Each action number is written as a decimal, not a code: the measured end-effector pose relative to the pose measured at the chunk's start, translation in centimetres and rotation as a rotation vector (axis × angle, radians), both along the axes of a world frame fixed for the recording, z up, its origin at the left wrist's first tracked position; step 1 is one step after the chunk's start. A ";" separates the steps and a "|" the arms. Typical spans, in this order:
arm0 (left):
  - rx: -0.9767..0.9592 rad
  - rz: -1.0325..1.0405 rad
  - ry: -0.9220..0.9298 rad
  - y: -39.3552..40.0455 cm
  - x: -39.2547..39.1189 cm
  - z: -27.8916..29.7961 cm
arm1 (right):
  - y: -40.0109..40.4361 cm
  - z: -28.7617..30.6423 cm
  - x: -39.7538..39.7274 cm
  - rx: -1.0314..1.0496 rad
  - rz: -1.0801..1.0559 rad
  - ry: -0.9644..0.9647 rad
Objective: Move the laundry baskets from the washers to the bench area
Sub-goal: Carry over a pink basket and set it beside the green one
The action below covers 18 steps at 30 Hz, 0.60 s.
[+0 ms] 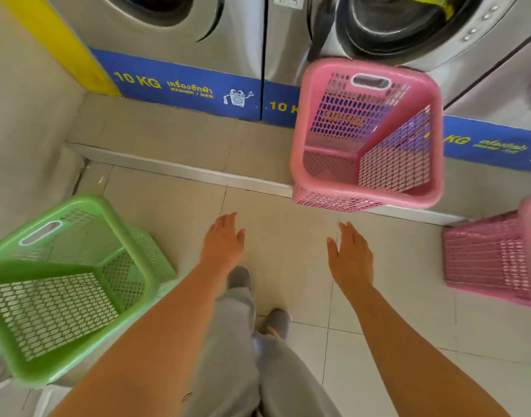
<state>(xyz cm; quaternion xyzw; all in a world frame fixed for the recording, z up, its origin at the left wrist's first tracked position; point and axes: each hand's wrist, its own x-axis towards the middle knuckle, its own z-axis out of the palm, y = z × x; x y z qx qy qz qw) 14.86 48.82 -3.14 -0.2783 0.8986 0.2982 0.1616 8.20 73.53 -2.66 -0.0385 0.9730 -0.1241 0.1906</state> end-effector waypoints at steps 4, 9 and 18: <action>-0.020 -0.062 0.036 0.8 -6.8 -0.2 | 1.1 0.1 -5.3 -0.035 -0.087 0.040; -0.018 -0.068 0.046 0.6 -14.8 -0.1 | 1.9 0.3 -11.8 -0.068 -0.232 0.079; 0.014 -0.109 0.012 3.4 -25.6 -0.7 | 6.0 -0.5 -21.9 -0.090 -0.356 0.116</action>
